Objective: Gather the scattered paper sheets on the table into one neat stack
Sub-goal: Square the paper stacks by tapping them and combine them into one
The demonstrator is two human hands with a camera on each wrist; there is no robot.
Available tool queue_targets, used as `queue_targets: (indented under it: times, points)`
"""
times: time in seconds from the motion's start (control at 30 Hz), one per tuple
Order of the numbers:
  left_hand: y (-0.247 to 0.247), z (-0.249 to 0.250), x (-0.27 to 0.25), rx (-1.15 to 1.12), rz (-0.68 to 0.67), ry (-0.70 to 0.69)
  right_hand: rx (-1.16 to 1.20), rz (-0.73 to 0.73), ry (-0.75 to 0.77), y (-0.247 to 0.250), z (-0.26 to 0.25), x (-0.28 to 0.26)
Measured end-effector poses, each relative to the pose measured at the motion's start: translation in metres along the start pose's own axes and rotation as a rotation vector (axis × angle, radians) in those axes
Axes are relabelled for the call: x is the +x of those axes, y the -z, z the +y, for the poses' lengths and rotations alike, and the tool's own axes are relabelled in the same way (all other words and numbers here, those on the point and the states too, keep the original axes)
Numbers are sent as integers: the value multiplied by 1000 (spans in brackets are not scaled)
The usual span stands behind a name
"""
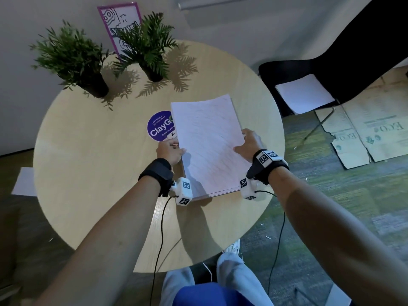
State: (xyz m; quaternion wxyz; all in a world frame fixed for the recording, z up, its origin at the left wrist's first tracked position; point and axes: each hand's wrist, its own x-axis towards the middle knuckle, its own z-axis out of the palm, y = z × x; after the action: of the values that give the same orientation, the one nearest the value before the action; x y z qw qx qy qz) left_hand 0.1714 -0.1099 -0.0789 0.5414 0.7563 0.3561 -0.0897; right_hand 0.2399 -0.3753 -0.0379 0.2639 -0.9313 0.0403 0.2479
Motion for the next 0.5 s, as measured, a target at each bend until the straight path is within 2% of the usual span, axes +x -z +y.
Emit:
queue_targets:
  times: [0.27,0.5]
  points:
    - [-5,4,-9,29,-41,-85,-90,-109,6,5,-6,-2]
    - [-9,6,-21,205,39,-235,-146,-112,28,3,-7,-5]
